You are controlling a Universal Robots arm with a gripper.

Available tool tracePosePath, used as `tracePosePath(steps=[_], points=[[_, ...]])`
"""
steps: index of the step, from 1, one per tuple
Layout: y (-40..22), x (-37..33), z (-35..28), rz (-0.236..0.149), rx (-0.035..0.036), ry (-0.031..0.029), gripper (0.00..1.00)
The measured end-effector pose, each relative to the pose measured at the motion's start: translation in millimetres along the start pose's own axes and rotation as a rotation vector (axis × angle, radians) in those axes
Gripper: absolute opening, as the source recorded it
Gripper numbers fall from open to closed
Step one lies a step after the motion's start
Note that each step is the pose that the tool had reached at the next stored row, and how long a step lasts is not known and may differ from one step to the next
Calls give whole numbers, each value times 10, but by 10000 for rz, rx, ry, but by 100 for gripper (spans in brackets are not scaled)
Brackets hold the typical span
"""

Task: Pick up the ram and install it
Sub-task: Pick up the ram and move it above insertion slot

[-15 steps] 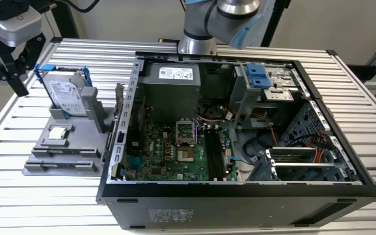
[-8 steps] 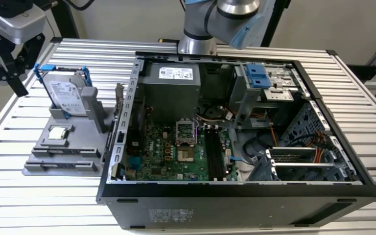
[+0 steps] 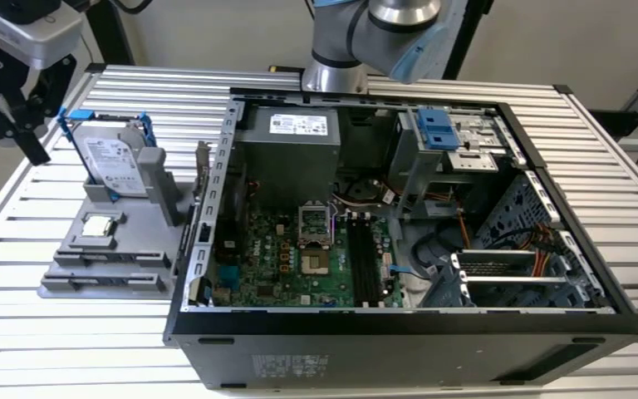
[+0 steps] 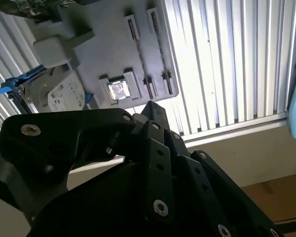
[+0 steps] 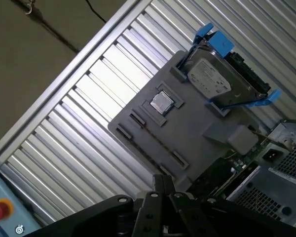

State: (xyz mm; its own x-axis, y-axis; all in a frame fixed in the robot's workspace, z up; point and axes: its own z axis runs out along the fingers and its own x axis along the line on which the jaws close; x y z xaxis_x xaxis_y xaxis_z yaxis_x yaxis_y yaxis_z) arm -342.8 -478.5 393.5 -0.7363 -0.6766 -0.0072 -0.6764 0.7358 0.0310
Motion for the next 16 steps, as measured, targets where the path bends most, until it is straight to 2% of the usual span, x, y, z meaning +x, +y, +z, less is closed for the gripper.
tracePosePath(steps=[3,6,16], points=[[0,0,-1,-287,32,-15,0],[0,0,0,-624,32,-8,0],[0,0,0,-2172,18,37,0]])
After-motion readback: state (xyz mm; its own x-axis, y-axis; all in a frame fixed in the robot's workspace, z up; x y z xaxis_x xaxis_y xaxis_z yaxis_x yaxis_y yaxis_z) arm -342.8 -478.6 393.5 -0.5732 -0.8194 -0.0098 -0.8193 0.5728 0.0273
